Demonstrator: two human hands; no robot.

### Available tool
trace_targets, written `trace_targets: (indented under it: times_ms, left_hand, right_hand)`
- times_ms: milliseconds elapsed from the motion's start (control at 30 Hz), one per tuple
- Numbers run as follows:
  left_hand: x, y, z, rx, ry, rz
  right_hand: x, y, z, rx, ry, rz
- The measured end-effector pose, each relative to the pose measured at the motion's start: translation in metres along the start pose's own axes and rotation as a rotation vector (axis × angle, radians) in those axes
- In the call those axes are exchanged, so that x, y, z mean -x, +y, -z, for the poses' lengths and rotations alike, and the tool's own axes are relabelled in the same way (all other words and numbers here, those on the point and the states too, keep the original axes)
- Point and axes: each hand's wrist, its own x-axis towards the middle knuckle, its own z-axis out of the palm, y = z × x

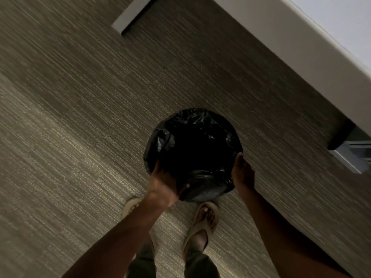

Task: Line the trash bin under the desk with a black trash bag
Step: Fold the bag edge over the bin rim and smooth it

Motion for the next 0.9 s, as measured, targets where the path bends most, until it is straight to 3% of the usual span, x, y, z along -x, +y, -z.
trace_targets:
  times_ms: [67, 167, 233, 333, 433, 533, 633, 800, 900]
  left_hand:
    - [0.000, -0.006, -0.001, 0.007, -0.020, 0.034]
    - [0.001, -0.007, 0.004, 0.042, 0.014, -0.018]
    - [0.001, -0.007, 0.010, 0.059, 0.090, -0.070]
    - [0.002, -0.003, 0.013, 0.104, 0.303, -0.122]
    - [-0.005, -0.001, 0.015, 0.098, 0.397, -0.145]
    - [-0.020, -0.008, 0.023, 0.018, 0.298, -0.090]
    - [-0.032, -0.023, 0.030, -0.062, 0.283, 0.013]
    - [-0.040, -0.041, 0.038, -0.047, 0.295, 0.020]
    - [-0.032, -0.041, 0.038, 0.030, 0.383, -0.087]
  right_hand:
    - [-0.003, 0.004, 0.002, -0.017, -0.074, -0.065]
    - [-0.003, 0.011, 0.003, -0.066, -0.067, 0.019]
    - [0.006, 0.014, 0.006, -0.024, 0.104, 0.205]
    - [0.029, 0.013, 0.002, 0.219, 0.362, 0.672]
    - [0.054, 0.019, -0.019, 0.495, 0.191, 0.977]
    - [0.065, 0.039, -0.034, 0.759, -0.017, 1.038]
    - [0.064, 0.062, -0.034, 0.872, -0.066, 1.023]
    - [0.063, 0.080, -0.026, 0.900, -0.055, 1.055]
    - [0.065, 0.069, -0.018, 0.687, -0.037, 1.097]
